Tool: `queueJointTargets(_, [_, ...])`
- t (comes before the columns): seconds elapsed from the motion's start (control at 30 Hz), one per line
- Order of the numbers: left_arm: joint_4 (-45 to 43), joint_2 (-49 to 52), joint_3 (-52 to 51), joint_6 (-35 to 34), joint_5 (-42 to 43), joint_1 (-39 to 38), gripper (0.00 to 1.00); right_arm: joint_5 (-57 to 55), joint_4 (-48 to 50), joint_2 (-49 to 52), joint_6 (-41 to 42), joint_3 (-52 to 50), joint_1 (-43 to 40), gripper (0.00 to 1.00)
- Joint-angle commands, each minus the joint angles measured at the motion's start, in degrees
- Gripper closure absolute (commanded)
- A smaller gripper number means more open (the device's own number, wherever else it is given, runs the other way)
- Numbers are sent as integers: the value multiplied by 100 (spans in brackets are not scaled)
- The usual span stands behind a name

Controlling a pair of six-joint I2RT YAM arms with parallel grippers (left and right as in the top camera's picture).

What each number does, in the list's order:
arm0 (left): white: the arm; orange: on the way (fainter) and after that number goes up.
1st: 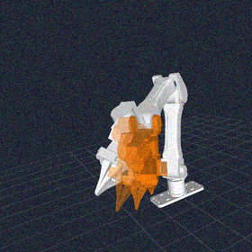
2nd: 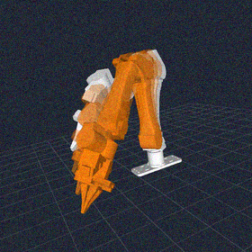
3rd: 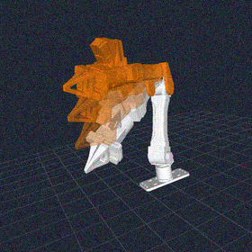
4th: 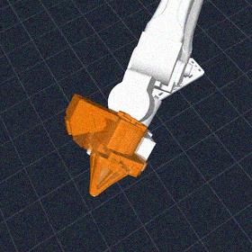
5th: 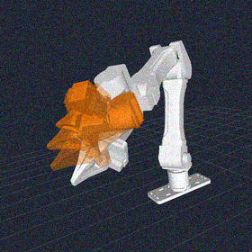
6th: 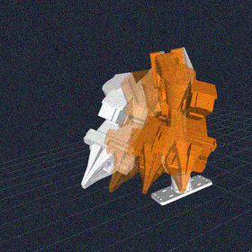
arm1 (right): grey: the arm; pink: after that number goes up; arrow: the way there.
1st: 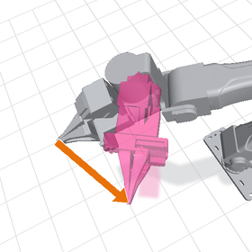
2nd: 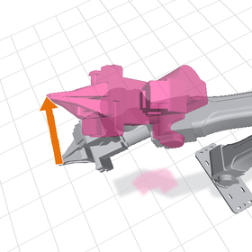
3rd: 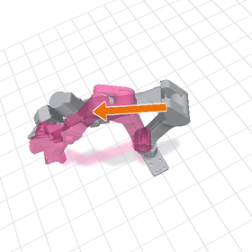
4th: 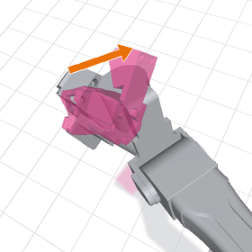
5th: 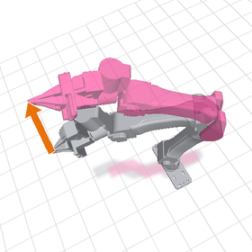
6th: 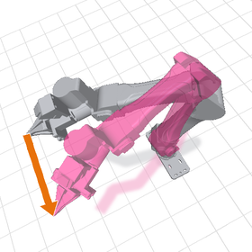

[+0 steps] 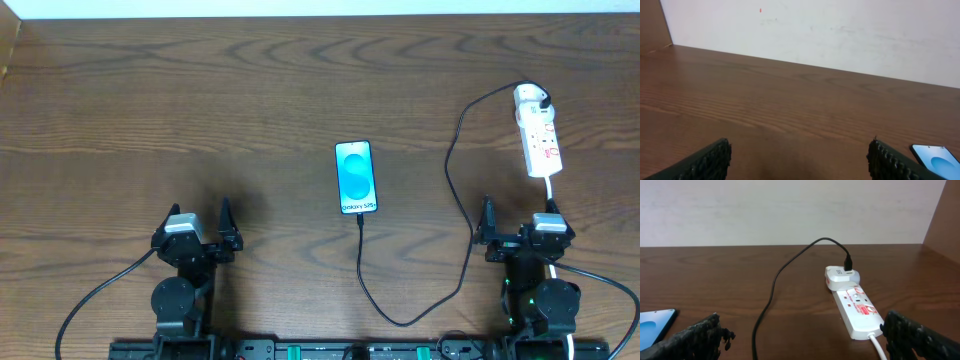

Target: Plug charger to phone and switch on socket

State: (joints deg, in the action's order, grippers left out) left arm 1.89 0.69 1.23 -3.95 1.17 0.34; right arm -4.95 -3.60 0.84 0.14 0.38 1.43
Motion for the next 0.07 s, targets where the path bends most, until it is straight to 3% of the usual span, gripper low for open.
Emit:
queueJointTargets(0.0, [229, -39, -101, 116, -98, 35, 13, -50, -11, -46, -85, -7, 55, 1])
queueJointTargets(0.03, [229, -39, -101, 116, -98, 35, 13, -50, -11, -46, -87, -7, 55, 1])
